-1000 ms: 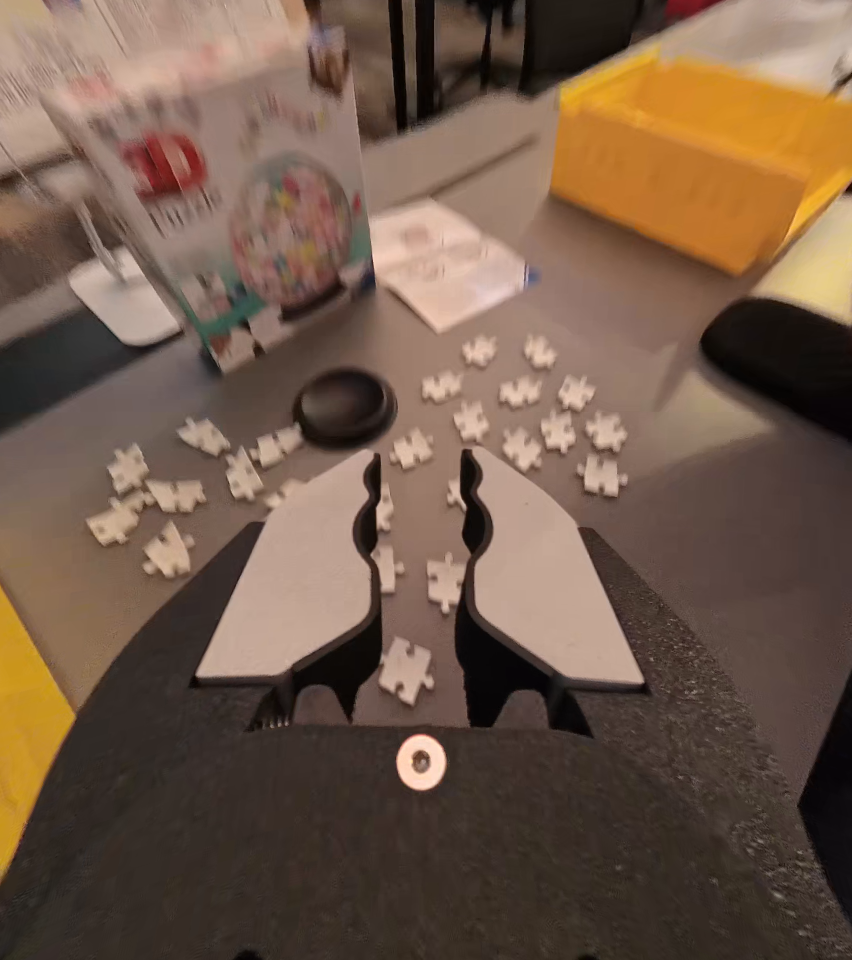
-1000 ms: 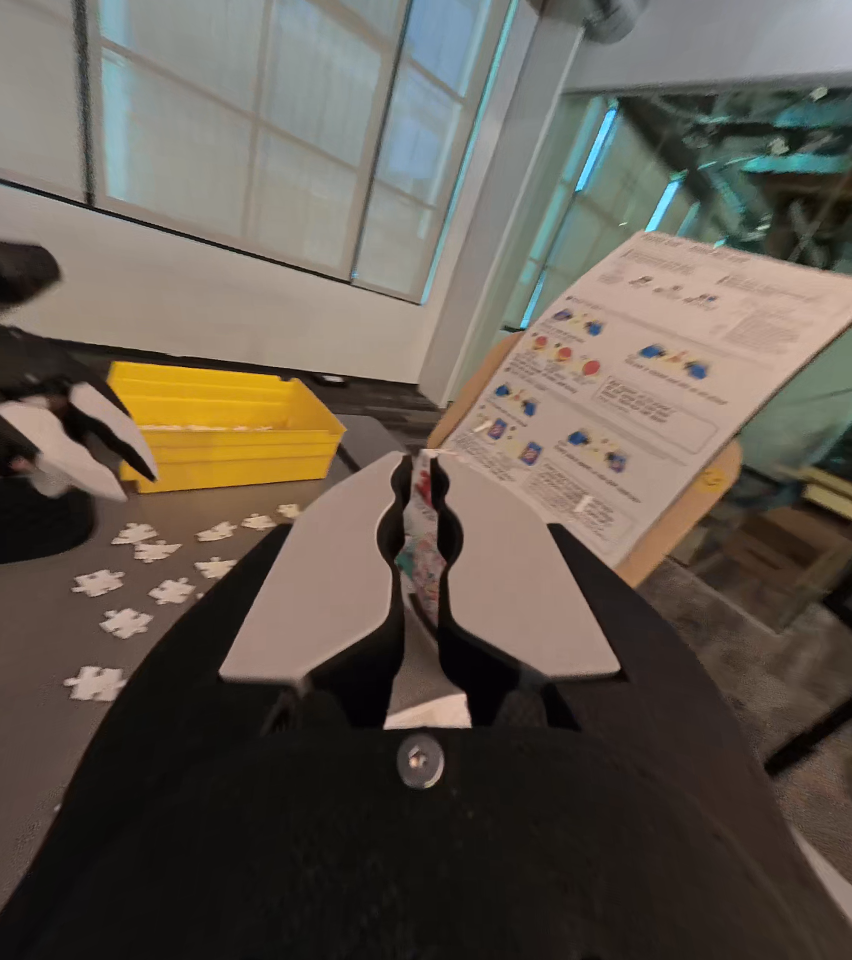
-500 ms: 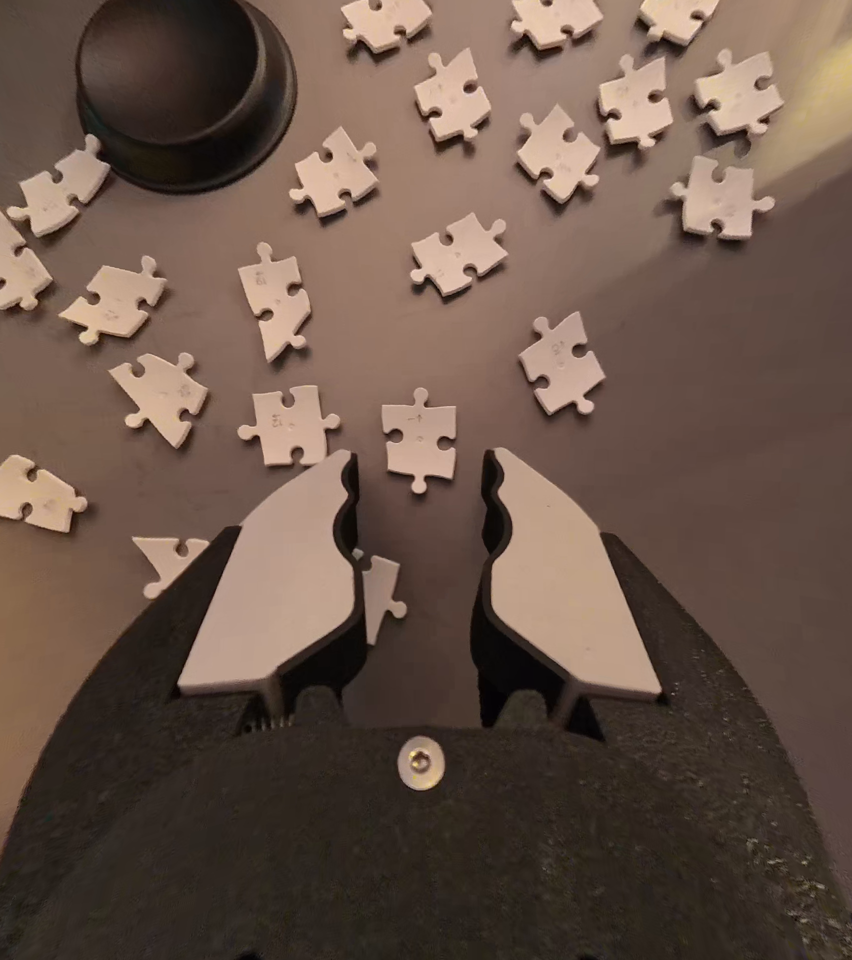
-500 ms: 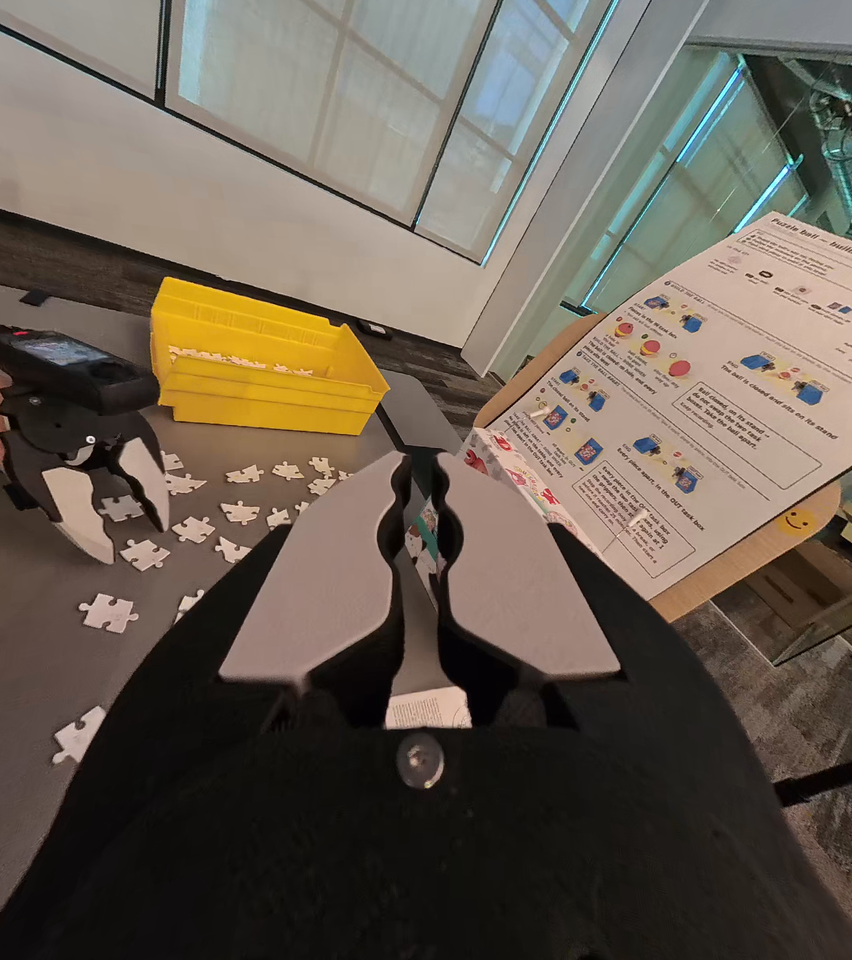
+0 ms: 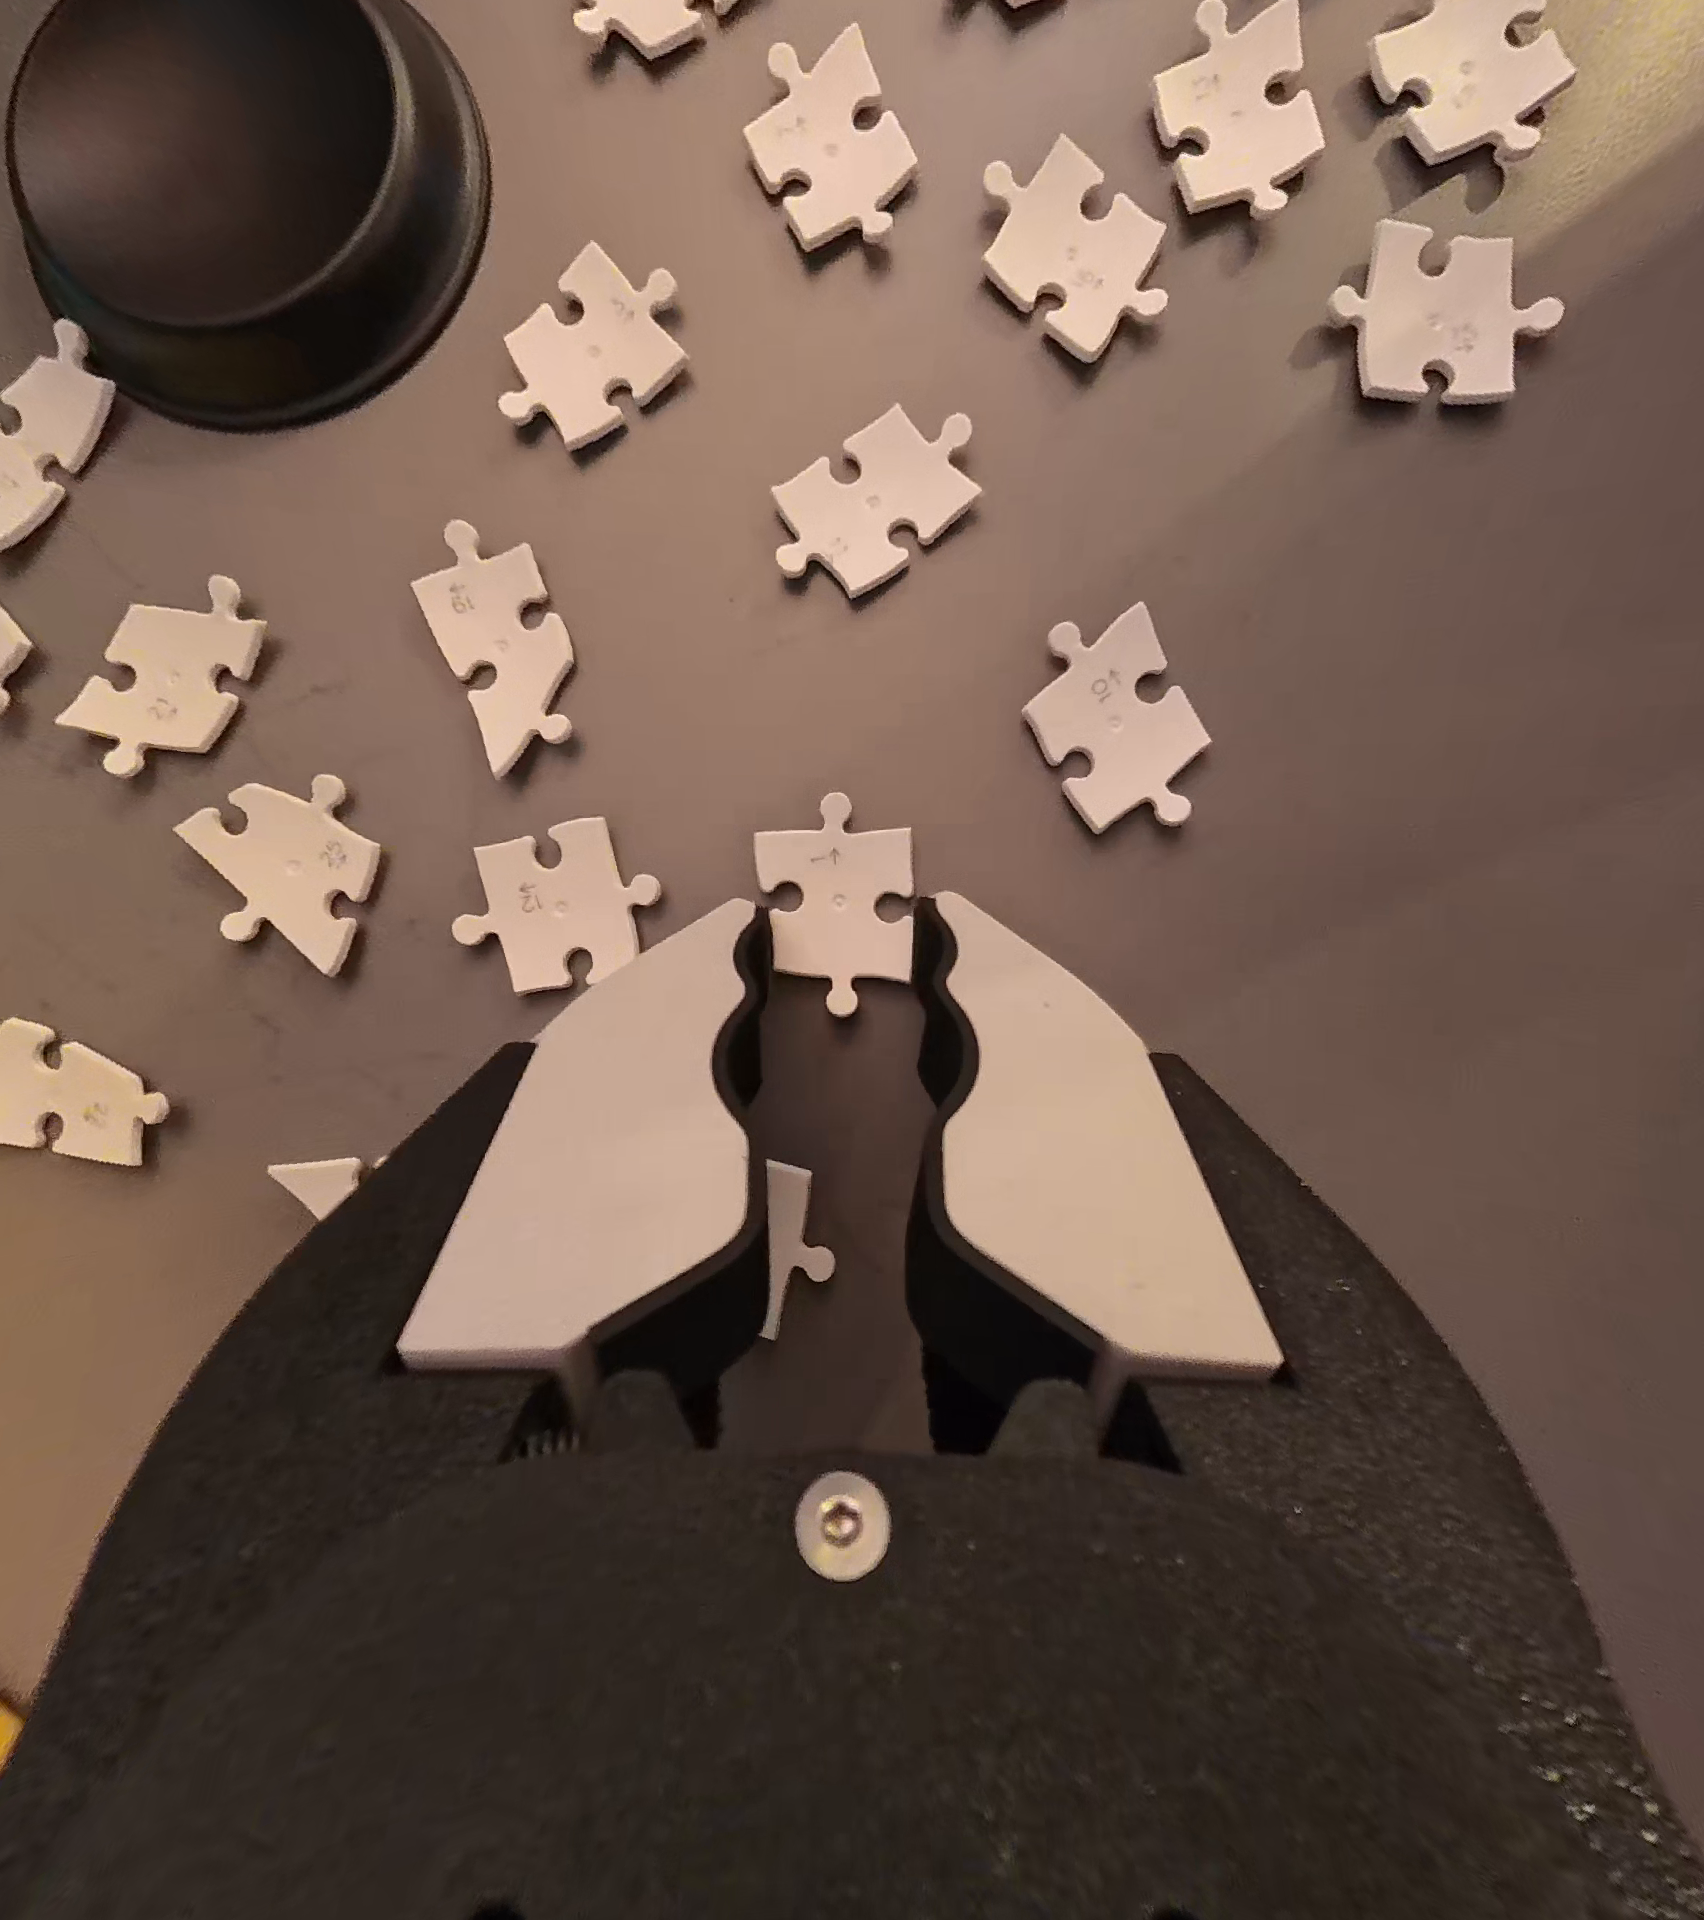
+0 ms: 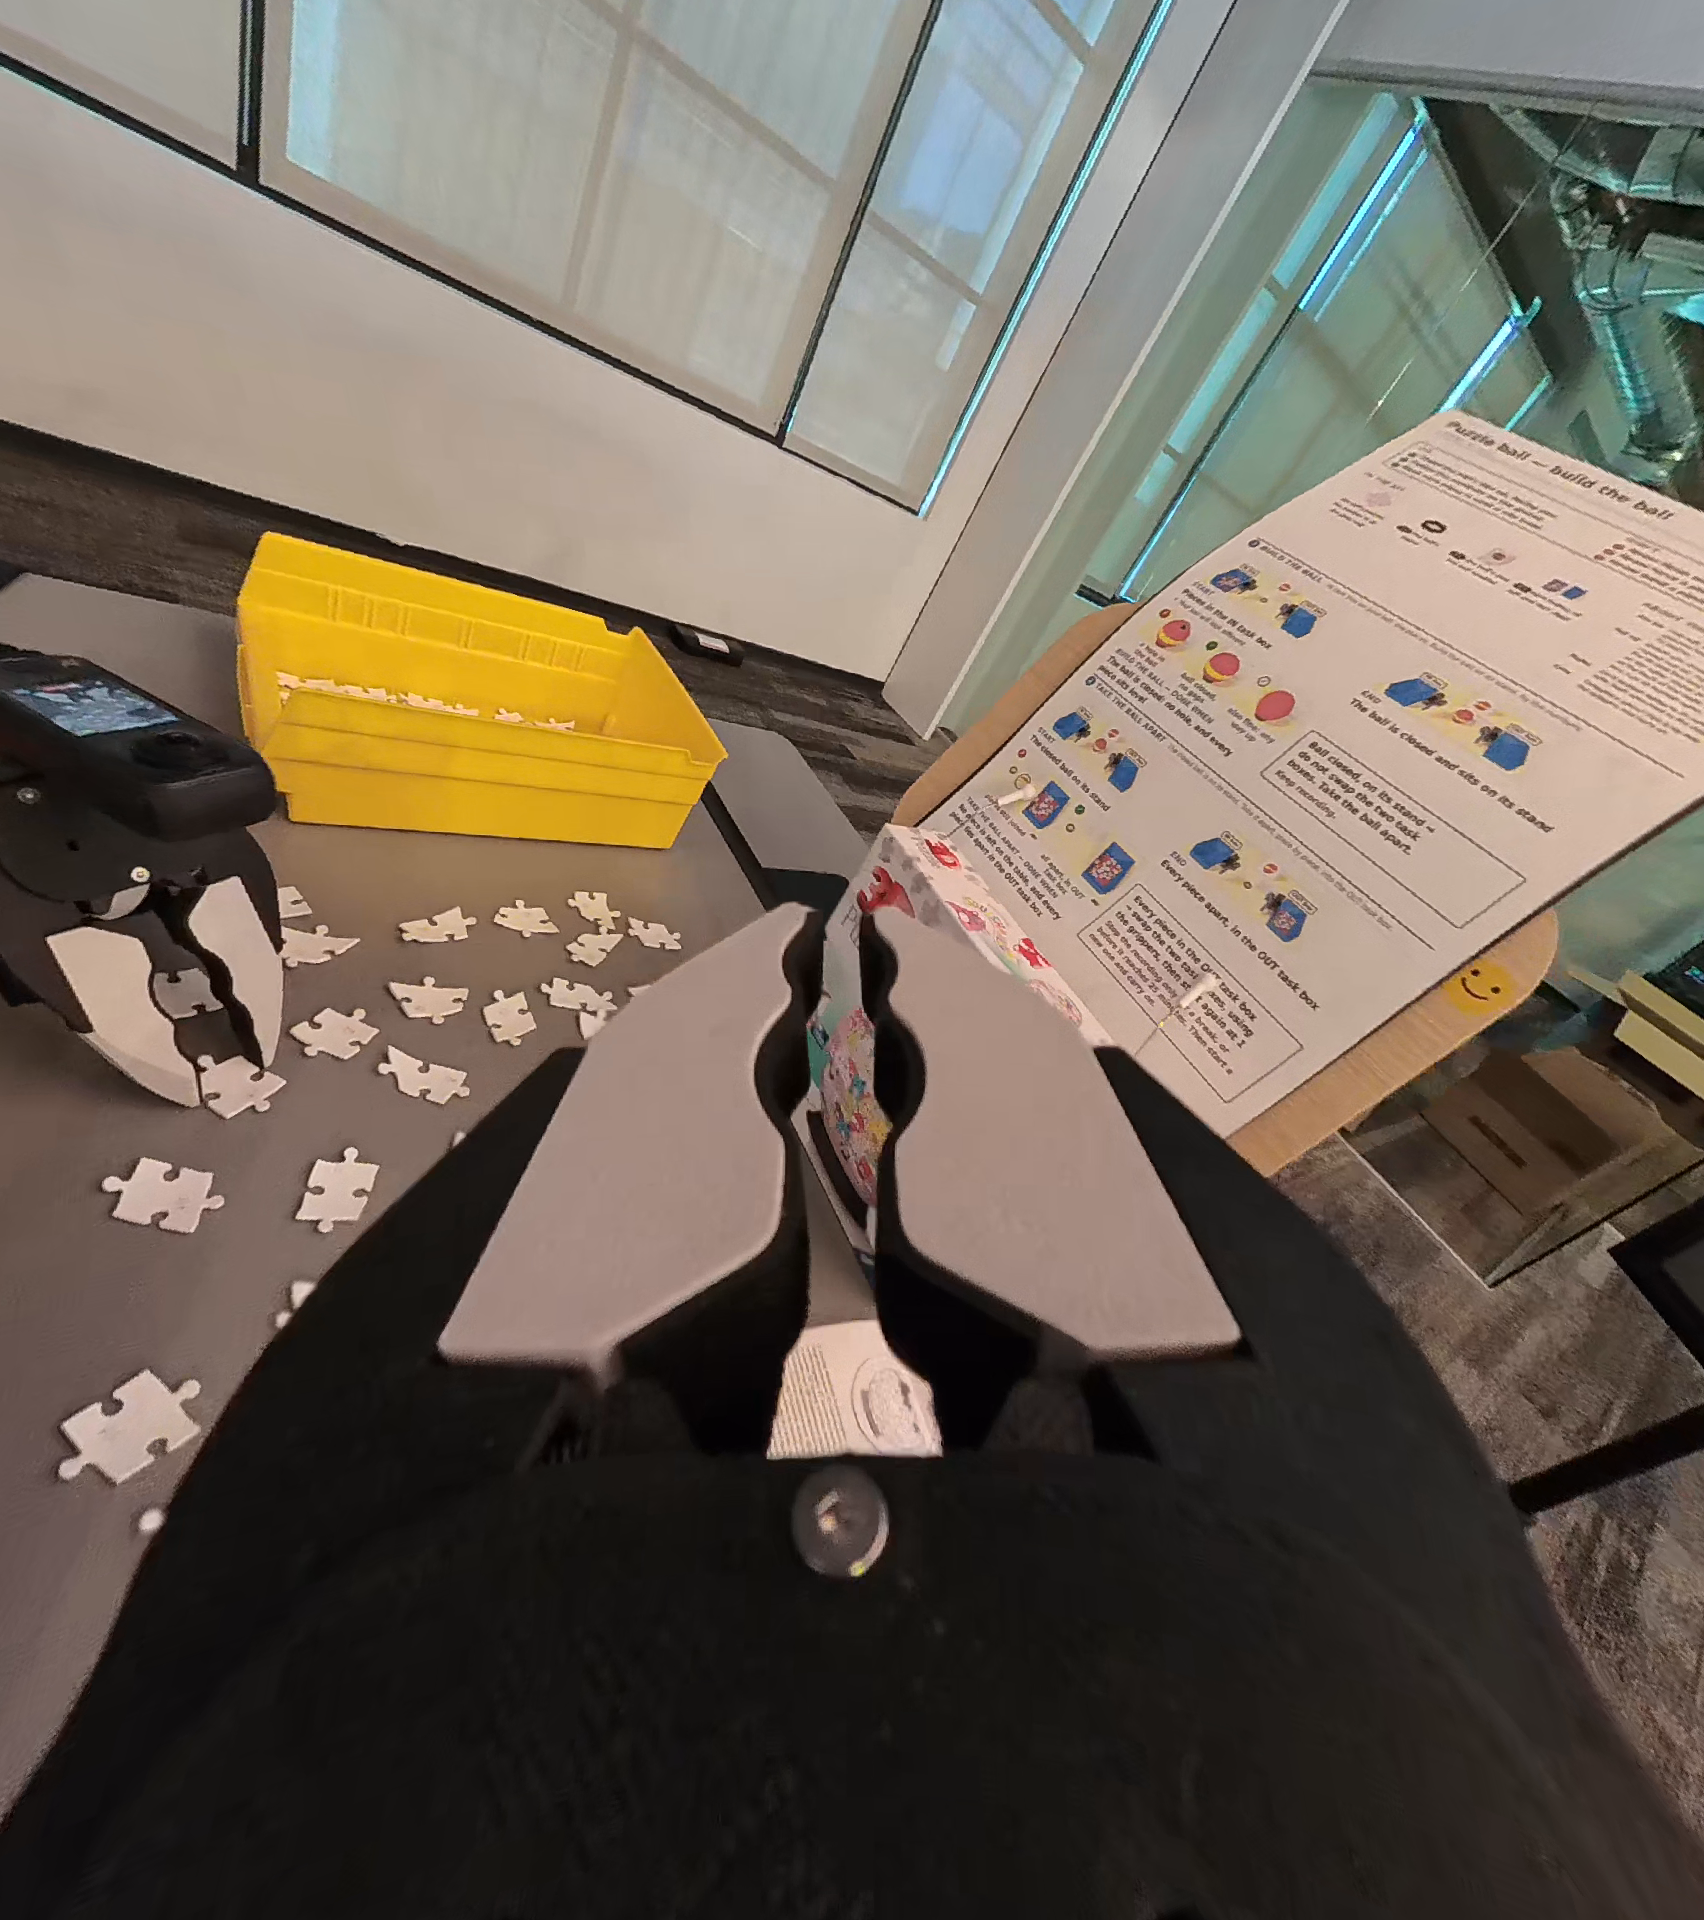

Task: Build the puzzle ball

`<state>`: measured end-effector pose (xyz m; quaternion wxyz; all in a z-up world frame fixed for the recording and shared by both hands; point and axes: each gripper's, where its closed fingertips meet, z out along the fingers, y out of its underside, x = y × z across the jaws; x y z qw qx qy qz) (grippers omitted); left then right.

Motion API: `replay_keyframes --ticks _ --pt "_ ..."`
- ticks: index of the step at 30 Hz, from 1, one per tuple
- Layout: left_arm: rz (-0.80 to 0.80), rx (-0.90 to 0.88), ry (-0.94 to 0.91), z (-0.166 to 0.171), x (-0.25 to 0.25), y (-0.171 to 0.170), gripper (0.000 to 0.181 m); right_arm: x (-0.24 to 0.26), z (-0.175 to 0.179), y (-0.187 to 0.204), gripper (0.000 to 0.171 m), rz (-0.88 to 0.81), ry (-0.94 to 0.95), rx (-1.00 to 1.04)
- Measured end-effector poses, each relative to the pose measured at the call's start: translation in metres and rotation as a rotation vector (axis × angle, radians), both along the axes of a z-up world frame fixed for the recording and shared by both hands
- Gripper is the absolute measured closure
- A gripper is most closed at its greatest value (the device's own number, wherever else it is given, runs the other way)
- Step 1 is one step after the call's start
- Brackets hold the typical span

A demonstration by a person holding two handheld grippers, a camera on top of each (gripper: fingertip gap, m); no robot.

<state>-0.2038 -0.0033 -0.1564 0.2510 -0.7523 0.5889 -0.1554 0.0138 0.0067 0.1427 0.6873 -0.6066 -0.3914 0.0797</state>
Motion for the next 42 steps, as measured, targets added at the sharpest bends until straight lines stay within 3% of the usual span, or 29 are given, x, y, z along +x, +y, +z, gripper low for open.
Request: replay_keyframes --ticks 9,15,22,42 --pt "-0.029 -0.045 -0.089 0.017 0.011 -0.009 0.155 0.028 -0.001 0.005 0.164 -0.078 -0.010 -0.008" --pt "-0.204 -0.095 -0.147 0.040 0.044 -0.060 0.155 0.031 -0.003 0.003 0.164 -0.085 -0.038 -0.015" --pt "-0.343 -0.116 -0.047 0.021 0.071 -0.103 0.155 0.032 0.000 -0.004 0.164 -0.078 -0.048 -0.011" --pt "-0.462 -0.089 0.093 -0.002 0.058 -0.117 0.155 0.031 -0.006 -0.011 0.164 -0.028 -0.074 -0.045"
